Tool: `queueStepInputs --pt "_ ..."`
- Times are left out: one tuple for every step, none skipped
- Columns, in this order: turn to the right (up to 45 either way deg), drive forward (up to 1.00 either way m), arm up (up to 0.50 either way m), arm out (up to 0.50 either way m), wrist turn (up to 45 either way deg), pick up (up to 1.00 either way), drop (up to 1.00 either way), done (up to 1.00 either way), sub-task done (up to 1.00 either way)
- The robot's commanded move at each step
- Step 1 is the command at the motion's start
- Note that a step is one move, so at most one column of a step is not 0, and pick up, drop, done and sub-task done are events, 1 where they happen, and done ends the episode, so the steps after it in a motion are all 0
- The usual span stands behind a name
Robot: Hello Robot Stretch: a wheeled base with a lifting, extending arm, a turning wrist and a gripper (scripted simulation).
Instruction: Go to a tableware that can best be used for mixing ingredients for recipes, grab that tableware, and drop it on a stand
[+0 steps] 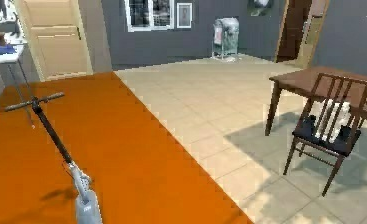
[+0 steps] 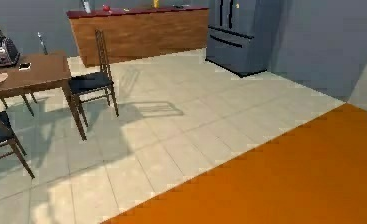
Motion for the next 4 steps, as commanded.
queueStepInputs --pt "45.0 0.0 0.0 0.0 0.0 0.0 0.0 0.0 0.0" --pt "15.0 0.0 0.0 0.0 0.0 0.0 0.0 0.0 0.0" --pt "0.0 1.0 0.0 0.0 0.0 0.0 0.0 0.0 0.0" --pt "3.0 0.0 0.0 0.0 0.0 0.0 0.0 0.0 0.0"
